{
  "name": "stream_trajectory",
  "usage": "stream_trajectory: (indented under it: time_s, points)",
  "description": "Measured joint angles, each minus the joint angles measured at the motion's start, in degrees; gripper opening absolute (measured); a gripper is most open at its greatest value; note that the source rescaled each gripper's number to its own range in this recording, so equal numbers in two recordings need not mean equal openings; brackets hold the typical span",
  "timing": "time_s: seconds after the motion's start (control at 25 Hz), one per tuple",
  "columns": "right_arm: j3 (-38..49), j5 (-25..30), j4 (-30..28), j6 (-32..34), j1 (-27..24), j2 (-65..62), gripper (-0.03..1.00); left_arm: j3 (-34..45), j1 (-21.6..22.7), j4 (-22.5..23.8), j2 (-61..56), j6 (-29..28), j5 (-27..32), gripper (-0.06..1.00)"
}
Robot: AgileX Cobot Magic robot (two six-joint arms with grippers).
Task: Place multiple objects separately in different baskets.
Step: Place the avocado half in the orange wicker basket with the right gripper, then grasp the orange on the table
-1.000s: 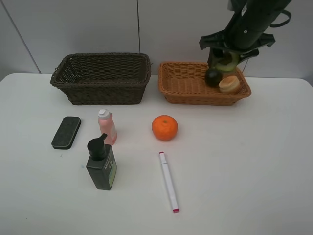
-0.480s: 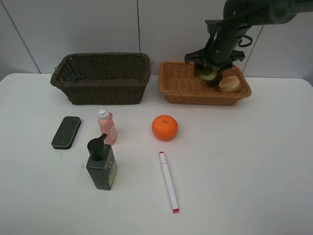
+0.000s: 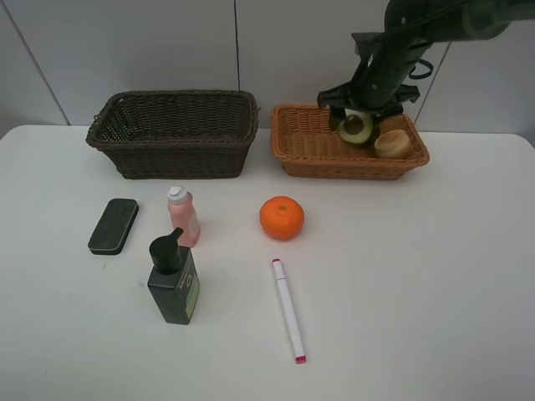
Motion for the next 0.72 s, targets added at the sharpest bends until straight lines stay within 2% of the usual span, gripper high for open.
stream_trajectory:
  time_s: [0.16, 0.48, 0.72]
  points:
    - [0.0, 0.3, 0.6, -1.6, 0.0, 0.0, 0.98, 0.0, 0.0, 0.0, 0.0, 0.0, 0.0, 1.00]
    - [0.0, 0.8, 2.4, -1.7, 0.0, -0.2, 0.98, 0.0, 0.0, 0.0, 0.0, 0.0, 0.0, 1.00]
    - [0.0, 6.1, 4.4, -1.7, 0.1, -3.0, 0.98, 0.0, 0.0, 0.0, 0.0, 0.0, 0.0, 1.00]
